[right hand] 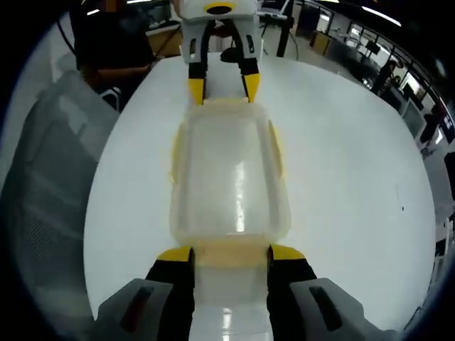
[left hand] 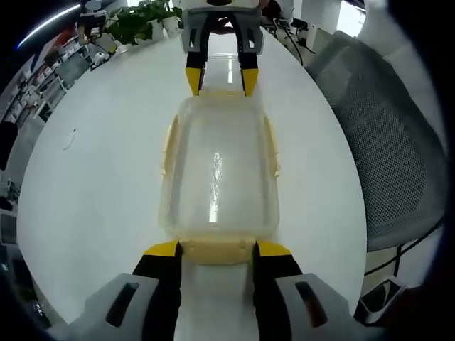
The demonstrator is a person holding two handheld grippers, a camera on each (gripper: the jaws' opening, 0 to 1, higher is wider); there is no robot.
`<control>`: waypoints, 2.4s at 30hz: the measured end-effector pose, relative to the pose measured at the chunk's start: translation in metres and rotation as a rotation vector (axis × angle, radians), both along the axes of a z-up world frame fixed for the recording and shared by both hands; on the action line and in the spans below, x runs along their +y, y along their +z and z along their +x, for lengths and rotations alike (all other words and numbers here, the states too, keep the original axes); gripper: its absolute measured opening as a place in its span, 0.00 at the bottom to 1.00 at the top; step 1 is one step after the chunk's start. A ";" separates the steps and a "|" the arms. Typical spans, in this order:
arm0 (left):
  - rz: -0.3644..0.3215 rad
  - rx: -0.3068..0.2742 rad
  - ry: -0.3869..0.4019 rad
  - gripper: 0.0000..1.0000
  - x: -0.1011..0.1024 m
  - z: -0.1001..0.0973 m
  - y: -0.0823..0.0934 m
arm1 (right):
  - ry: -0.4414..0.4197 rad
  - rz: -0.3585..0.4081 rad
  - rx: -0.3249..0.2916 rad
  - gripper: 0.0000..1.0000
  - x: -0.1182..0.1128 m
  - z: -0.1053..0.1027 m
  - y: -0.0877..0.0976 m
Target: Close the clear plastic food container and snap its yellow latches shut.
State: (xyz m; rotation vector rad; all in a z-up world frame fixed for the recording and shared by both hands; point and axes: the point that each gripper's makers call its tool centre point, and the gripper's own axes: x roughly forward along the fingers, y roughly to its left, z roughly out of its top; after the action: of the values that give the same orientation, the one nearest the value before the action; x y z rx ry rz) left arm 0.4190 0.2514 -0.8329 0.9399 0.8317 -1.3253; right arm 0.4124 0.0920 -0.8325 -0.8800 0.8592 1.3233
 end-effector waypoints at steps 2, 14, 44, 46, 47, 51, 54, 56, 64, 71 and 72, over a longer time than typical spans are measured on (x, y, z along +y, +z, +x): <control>-0.003 -0.014 -0.007 0.38 -0.002 0.002 0.004 | -0.007 0.000 -0.003 0.38 -0.002 0.001 0.003; -0.017 -0.052 -0.015 0.38 -0.012 0.007 0.023 | -0.014 -0.010 -0.044 0.38 -0.012 0.004 0.023; -0.028 -0.082 -0.013 0.38 -0.060 -0.010 0.057 | -0.006 -0.017 -0.093 0.38 -0.060 -0.010 0.058; -0.026 -0.083 -0.012 0.38 -0.064 -0.012 0.059 | -0.003 -0.022 -0.092 0.38 -0.063 -0.012 0.059; -0.025 -0.086 -0.009 0.38 -0.065 -0.013 0.060 | -0.002 -0.022 -0.093 0.38 -0.064 -0.012 0.059; -0.029 -0.087 0.003 0.38 -0.069 -0.016 0.061 | 0.009 -0.023 -0.100 0.38 -0.069 -0.014 0.062; -0.030 -0.087 0.006 0.38 -0.073 -0.018 0.061 | 0.013 -0.024 -0.098 0.38 -0.074 -0.015 0.062; -0.029 -0.088 0.006 0.38 -0.077 -0.019 0.062 | 0.012 -0.026 -0.096 0.38 -0.078 -0.016 0.062; -0.029 -0.081 0.011 0.38 -0.090 -0.020 0.063 | 0.015 -0.023 -0.089 0.38 -0.092 -0.017 0.062; -0.032 -0.073 0.013 0.38 -0.102 -0.020 0.062 | 0.022 -0.019 -0.084 0.38 -0.102 -0.017 0.060; -0.031 -0.074 0.015 0.38 -0.103 -0.020 0.061 | 0.023 -0.018 -0.082 0.38 -0.104 -0.016 0.059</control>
State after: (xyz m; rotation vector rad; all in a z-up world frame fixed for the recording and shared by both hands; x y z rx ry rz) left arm 0.3986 0.1480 -0.7717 0.9507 0.7580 -1.2798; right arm 0.3960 -0.0118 -0.7733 -0.9541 0.7997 1.2921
